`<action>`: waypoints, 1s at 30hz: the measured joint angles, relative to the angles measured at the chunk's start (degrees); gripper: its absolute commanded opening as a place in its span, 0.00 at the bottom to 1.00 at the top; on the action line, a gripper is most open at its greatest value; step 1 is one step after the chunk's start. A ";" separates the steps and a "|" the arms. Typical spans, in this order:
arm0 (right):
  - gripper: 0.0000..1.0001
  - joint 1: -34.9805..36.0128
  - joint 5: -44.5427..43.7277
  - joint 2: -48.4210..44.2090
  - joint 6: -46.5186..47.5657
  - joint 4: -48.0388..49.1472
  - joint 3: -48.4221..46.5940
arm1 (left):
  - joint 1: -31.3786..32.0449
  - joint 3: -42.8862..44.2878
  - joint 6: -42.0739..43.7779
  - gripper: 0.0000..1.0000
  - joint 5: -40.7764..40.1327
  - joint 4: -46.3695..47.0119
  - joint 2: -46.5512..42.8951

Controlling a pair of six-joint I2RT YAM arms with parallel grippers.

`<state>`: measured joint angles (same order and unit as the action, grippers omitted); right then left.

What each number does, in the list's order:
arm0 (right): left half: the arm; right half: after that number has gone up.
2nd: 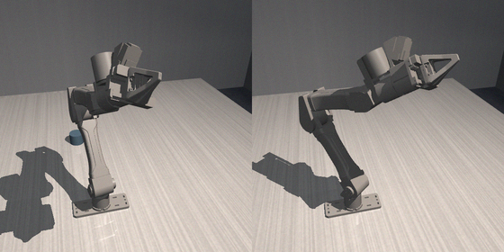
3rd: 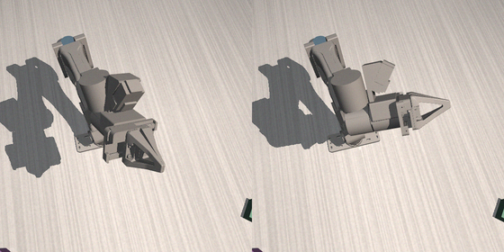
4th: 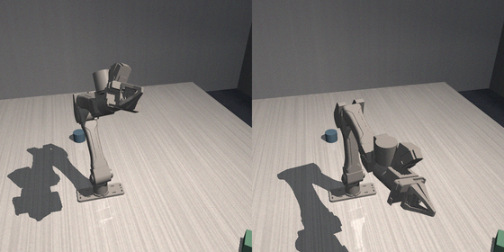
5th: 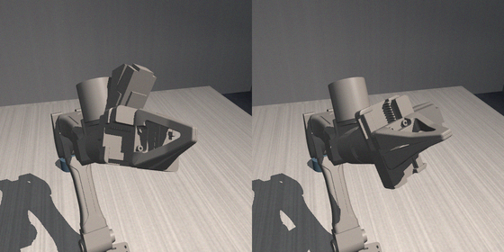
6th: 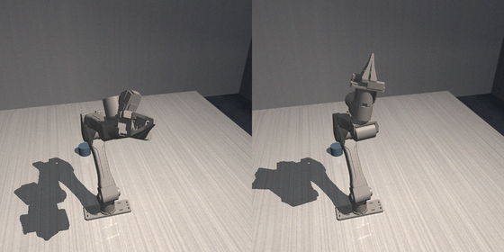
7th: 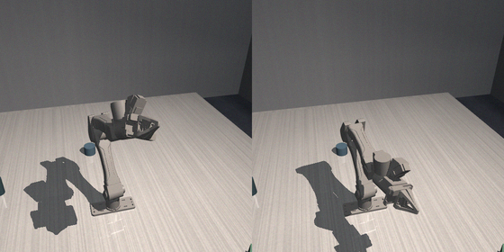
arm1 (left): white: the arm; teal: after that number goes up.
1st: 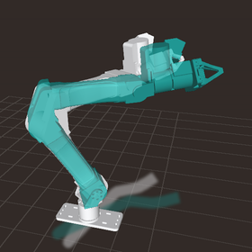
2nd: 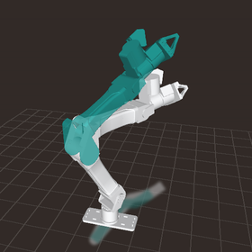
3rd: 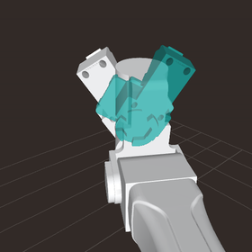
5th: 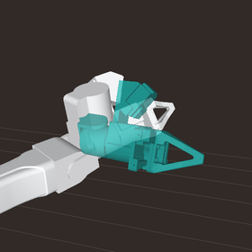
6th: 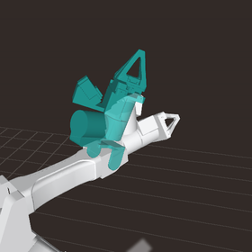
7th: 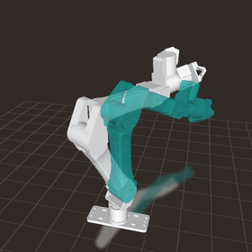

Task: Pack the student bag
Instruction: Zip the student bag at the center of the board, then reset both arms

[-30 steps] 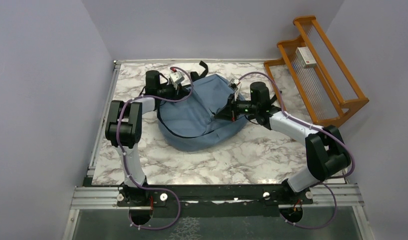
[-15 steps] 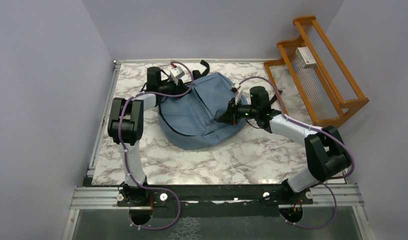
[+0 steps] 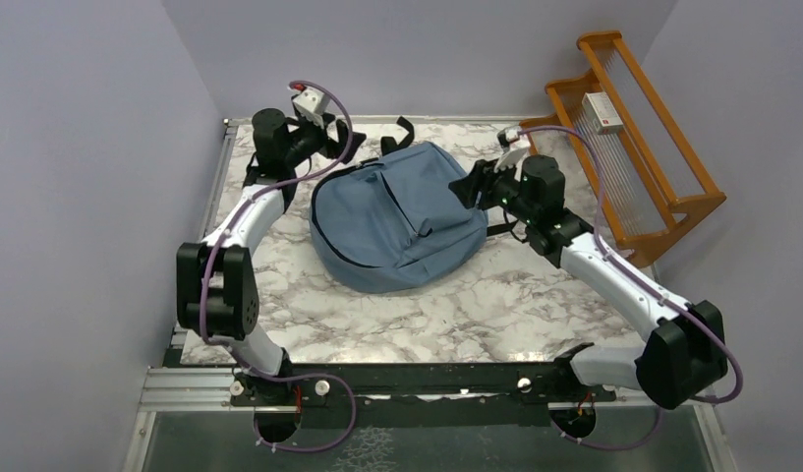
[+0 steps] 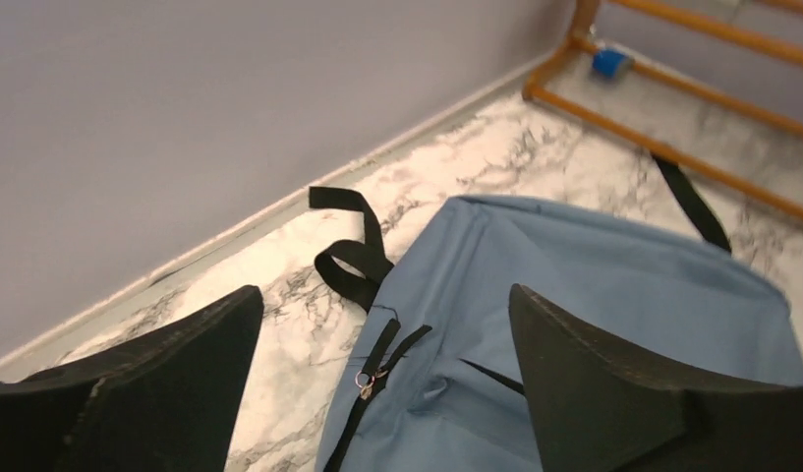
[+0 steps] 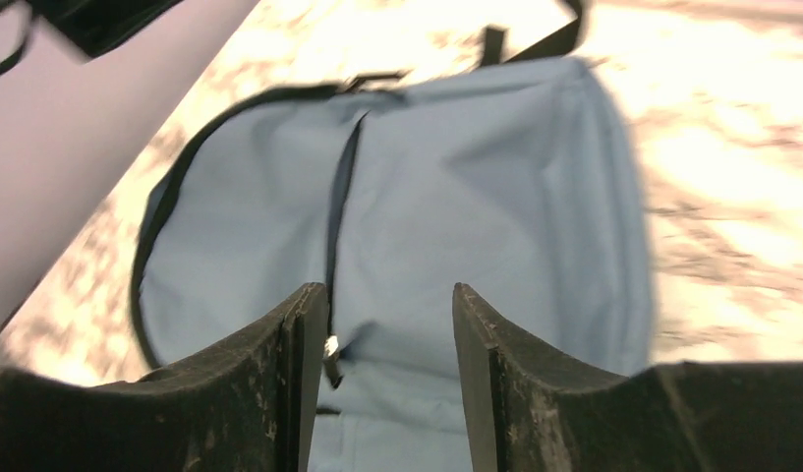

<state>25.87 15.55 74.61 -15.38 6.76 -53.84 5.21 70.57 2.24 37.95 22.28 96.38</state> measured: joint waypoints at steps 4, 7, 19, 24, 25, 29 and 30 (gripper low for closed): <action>0.63 0.00 -12.66 -4.24 -0.22 -0.26 -0.02 | -0.13 -3.61 -8.57 0.99 -8.00 -0.13 -7.17; 0.67 0.00 -21.03 -7.06 0.48 -1.36 -0.02 | -0.42 -4.31 -13.57 0.99 -13.68 -4.46 -10.80; 1.00 -0.07 -29.00 -17.14 4.63 -10.27 2.23 | -1.51 -12.61 -13.77 0.99 -33.03 -29.79 -32.63; 1.00 -0.07 -25.11 -18.86 7.87 -15.26 2.23 | -1.51 -14.88 -12.07 0.99 -42.82 -36.09 -40.44; 1.00 -0.07 -24.48 -19.34 8.74 -16.48 2.23 | -1.51 -14.91 -12.00 0.99 -45.44 -37.57 -41.44; 1.00 -0.04 -25.29 -20.06 9.62 -17.68 2.25 | -1.95 -15.72 -13.27 0.99 -55.28 -41.90 -43.12; 1.00 -0.04 -26.18 -20.09 9.73 -17.84 2.25 | -2.27 -16.48 -14.12 0.99 -56.98 -42.64 -43.39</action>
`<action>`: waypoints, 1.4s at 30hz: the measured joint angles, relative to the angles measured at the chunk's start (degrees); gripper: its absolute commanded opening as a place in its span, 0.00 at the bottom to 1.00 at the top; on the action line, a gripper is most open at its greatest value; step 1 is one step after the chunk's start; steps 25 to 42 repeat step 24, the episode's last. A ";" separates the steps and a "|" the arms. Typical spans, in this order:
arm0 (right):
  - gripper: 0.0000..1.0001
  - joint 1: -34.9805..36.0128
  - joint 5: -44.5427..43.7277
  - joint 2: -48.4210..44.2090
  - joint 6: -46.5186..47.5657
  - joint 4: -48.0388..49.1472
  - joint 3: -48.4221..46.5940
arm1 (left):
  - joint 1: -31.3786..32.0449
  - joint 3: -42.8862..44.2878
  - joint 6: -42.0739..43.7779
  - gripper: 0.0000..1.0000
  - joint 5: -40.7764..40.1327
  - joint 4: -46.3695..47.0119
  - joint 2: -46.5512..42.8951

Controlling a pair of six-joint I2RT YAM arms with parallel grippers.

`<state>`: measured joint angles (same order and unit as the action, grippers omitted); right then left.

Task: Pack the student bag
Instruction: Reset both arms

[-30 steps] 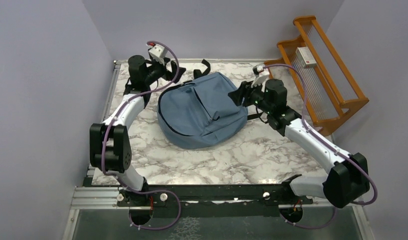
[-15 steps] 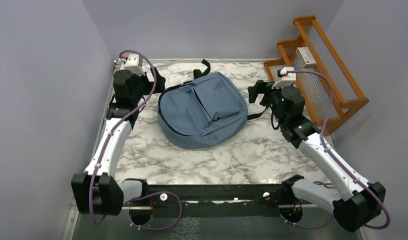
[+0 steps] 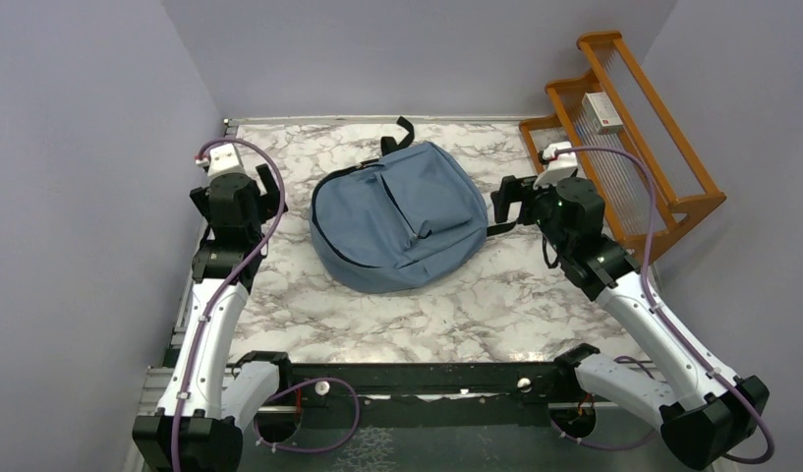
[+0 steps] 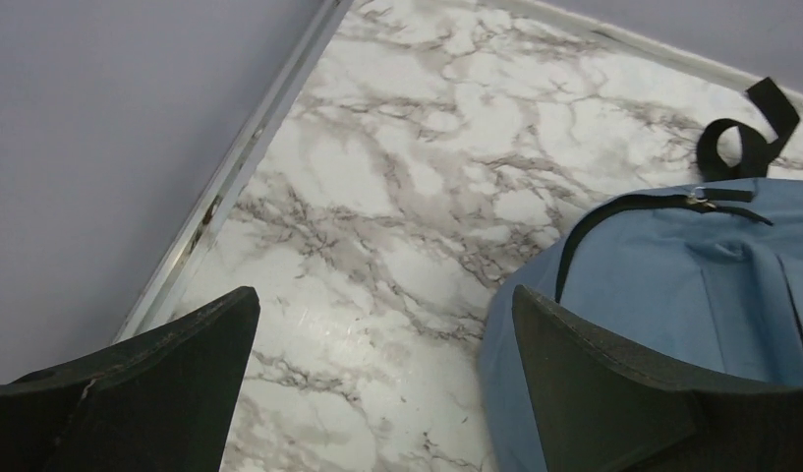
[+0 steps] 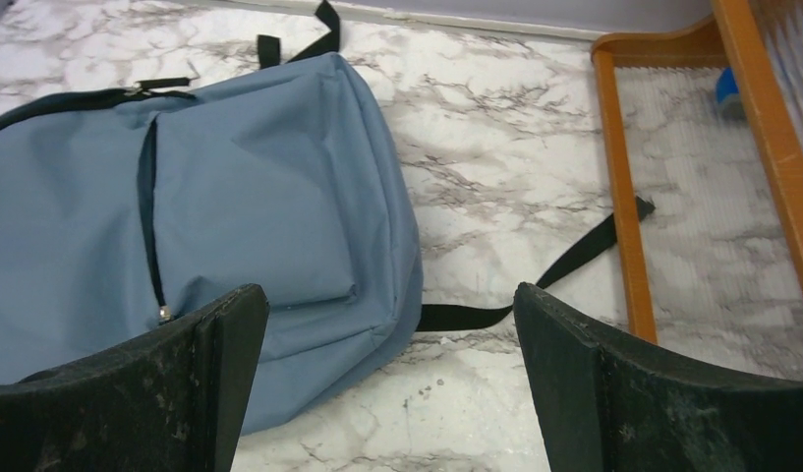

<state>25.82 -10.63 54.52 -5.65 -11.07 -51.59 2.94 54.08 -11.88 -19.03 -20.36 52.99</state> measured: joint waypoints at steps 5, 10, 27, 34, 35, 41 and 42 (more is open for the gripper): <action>1.00 -0.02 -5.16 -0.37 0.20 0.83 0.83 | -0.52 -3.48 -3.48 0.99 -2.86 -2.93 -0.61; 1.00 -0.02 -8.92 -2.56 -0.17 4.94 5.33 | -0.59 -4.33 -5.07 0.99 -2.91 -2.64 -0.96; 1.00 -0.02 -10.54 -2.95 -1.60 8.37 7.74 | -0.59 -5.62 -4.96 0.99 -2.86 -0.81 -2.34; 1.00 -0.02 -10.54 -2.95 -1.60 8.37 7.74 | -0.59 -5.62 -4.96 0.99 -2.86 -0.81 -2.34; 1.00 -0.02 -10.54 -2.95 -1.60 8.37 7.74 | -0.59 -5.62 -4.96 0.99 -2.86 -0.81 -2.34; 1.00 -0.02 -10.54 -2.95 -1.60 8.37 7.74 | -0.59 -5.62 -4.96 0.99 -2.86 -0.81 -2.34; 1.00 -0.02 -10.54 -2.95 -1.60 8.37 7.74 | -0.59 -5.62 -4.96 0.99 -2.86 -0.81 -2.34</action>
